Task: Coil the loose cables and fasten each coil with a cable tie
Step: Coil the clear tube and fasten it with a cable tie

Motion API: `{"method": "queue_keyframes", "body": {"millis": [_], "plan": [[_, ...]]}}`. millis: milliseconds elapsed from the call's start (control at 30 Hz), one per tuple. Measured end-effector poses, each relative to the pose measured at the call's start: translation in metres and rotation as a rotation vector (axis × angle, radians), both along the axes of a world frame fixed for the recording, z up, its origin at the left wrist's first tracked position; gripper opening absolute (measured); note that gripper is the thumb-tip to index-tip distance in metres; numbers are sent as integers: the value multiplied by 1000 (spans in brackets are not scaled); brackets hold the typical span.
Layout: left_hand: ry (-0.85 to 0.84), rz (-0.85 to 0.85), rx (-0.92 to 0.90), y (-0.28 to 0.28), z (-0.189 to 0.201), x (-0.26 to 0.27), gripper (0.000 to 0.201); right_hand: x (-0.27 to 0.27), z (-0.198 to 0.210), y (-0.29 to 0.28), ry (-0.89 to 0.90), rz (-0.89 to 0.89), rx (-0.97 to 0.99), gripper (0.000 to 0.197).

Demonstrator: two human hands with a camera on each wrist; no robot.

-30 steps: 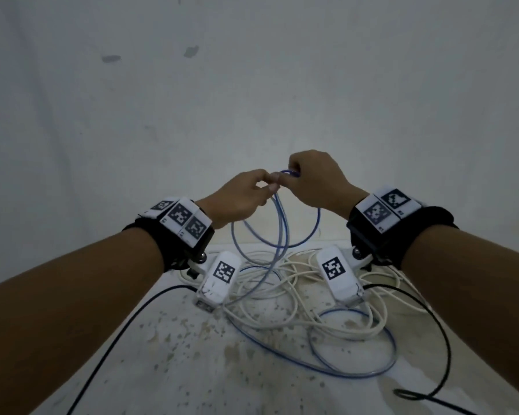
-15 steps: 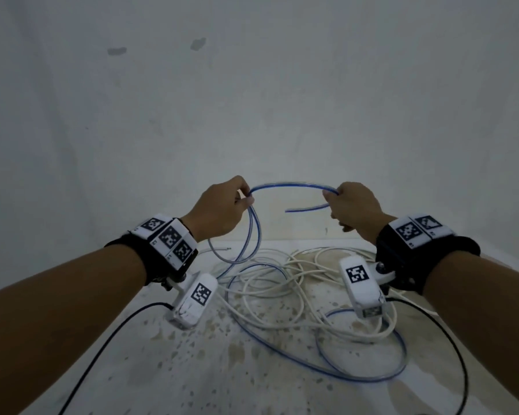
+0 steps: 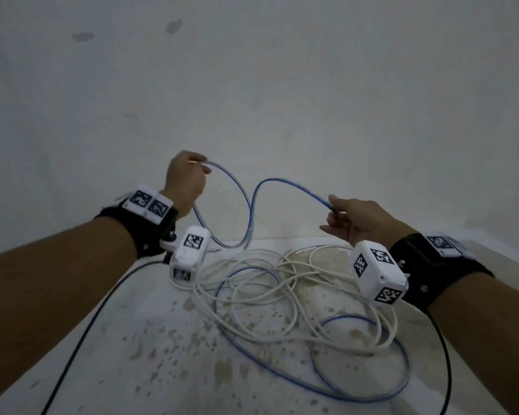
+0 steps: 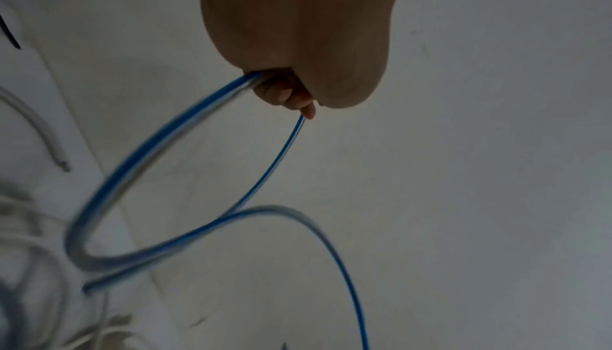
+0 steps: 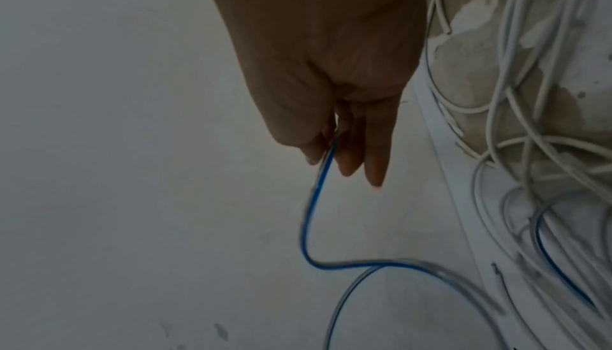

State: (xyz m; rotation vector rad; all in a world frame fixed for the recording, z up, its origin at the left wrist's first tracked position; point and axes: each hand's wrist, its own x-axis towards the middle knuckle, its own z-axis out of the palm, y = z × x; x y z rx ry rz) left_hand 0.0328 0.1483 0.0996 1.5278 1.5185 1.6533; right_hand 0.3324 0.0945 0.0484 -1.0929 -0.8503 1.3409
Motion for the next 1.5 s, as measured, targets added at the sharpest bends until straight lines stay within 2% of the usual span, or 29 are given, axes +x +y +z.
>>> {"method": "queue_keyframes", "body": {"millis": [100, 167, 233, 300, 333, 400, 467, 567, 600, 633, 700, 733, 767, 833, 900, 933, 967, 1067, 1100, 1167, 1233, 1300, 1367, 1433, 1500], "plan": [[-50, 36, -12, 23, 16, -6, 27, 15, -4, 0, -110, -53, 20, 14], [26, 13, -110, 36, 7, -6, 25, 26, -12, 1, -221, -89, 31, 36], [88, -64, -248, 42, -13, -5, 50, 33, -22, -1, -297, -81, 21, 49], [245, -122, -434, 38, -36, 0, 74, 35, -31, -3, -335, -95, -23, 34], [376, -119, -539, 31, -46, 4, 76, 34, -35, -4, -357, -116, -48, 22], [569, -80, -652, 16, -65, 12, 54, 30, -41, -4, -385, -129, -75, 20], [525, -130, -691, -7, -80, 21, 31, 21, -44, -3, -334, -117, -41, 31], [337, -297, -854, -47, -88, 37, 44, -1, -37, -2, -171, -175, 14, 31], [372, -326, -867, -58, -88, 42, 47, -10, -32, -3, -142, -185, 34, 30], [533, -295, -832, -63, -88, 44, 50, -18, -28, -4, -128, -185, 57, 30], [956, -51, -631, -62, -82, 39, 55, -33, -19, -7, -132, -167, 94, 30], [1050, 64, -544, -61, -77, 33, 55, -40, -15, -10, -137, -156, 107, 30], [1076, 123, -486, -60, -72, 26, 51, -44, -11, -13, -139, -139, 120, 29], [1086, 54, -514, -59, -66, 10, 37, -48, -2, -21, -132, -110, 149, 28], [998, -75, -665, -66, -68, 1, 56, -46, 5, -28, -139, -98, 168, 27], [919, -132, -733, -72, -69, -2, 58, -44, 7, -30, -146, -96, 172, 27], [857, -166, -787, -80, -72, -4, 58, -43, 8, -33, -148, -95, 174, 27], [822, -215, -893, -98, -85, -1, 53, -44, 9, -37, -141, -92, 166, 27], [753, -251, -926, -102, -91, 1, 51, -46, 9, -38, -138, -91, 162, 27], [479, -365, -1007, -110, -100, 6, 49, -53, 9, -39, -136, -81, 157, 27], [119, -500, -1056, -117, -103, 15, 60, -61, 9, -40, -139, -63, 157, 27], [-262, -539, -983, -115, -105, 23, 74, -70, 10, -43, -146, -30, 158, 27], [-540, -487, -838, -107, -99, 28, 71, -78, 10, -46, -192, 26, 148, 27], [-696, -450, -711, -98, -86, 32, 54, -78, 7, -49, -335, 77, 142, 27], [-692, -404, -641, -91, -68, 33, 34, -70, -1, -51, -562, 81, 151, 31]]}}
